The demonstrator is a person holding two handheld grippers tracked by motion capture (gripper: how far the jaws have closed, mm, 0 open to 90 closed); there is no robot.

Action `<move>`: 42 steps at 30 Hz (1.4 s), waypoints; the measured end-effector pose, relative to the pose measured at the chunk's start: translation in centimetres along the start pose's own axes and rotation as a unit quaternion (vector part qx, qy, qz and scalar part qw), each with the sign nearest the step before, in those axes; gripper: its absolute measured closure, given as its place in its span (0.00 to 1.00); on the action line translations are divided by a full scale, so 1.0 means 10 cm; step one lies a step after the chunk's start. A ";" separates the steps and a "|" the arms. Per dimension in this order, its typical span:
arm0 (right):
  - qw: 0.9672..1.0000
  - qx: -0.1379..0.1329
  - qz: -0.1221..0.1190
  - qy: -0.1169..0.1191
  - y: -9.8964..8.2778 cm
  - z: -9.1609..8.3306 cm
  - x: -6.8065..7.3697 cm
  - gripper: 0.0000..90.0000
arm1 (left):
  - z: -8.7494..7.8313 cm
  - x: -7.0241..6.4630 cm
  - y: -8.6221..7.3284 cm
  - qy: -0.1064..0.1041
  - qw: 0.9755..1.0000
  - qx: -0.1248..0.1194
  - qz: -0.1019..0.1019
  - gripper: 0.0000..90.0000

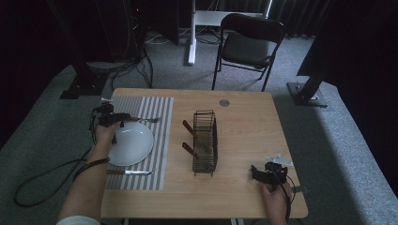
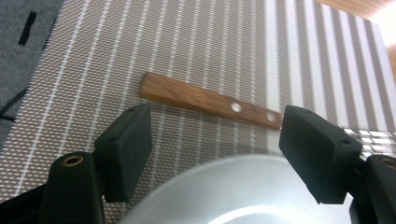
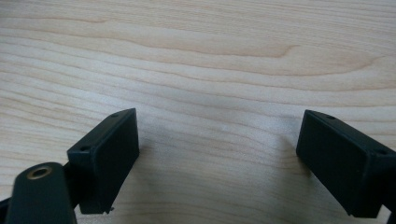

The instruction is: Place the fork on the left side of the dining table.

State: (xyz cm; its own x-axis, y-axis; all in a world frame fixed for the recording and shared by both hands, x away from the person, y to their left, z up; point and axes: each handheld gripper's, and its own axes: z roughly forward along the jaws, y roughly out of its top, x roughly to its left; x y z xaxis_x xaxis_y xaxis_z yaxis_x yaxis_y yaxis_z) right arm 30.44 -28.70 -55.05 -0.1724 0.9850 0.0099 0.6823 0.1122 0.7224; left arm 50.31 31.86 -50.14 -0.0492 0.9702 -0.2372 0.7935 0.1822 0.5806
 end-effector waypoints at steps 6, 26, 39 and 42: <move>1.000 0.000 0.000 0.000 0.00 0.00 0.00 0.14 | -0.16 -0.07 -0.03 -0.029 0.999 -0.013 0.009 0.28; 1.000 0.000 0.000 0.000 0.00 0.00 0.00 0.14 | -0.65 -0.26 -0.32 -0.025 0.998 -0.026 0.055 0.16; 1.000 0.000 0.000 0.000 0.00 0.00 0.00 0.14 | -0.79 -0.27 -0.61 -0.006 0.997 -0.023 0.076 0.00; 1.000 0.000 0.000 0.000 0.00 0.00 0.00 0.14 | -0.80 -0.27 -0.69 -0.005 0.996 -0.020 0.082 0.00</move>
State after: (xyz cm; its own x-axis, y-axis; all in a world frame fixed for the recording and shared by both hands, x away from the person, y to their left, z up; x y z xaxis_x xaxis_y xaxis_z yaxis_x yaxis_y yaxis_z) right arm 30.45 -28.70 -55.05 -0.1722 0.9850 0.0103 0.6827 0.1118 0.7221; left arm 40.12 29.29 -47.25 0.0854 0.9858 -0.1445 0.7658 0.0279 0.6425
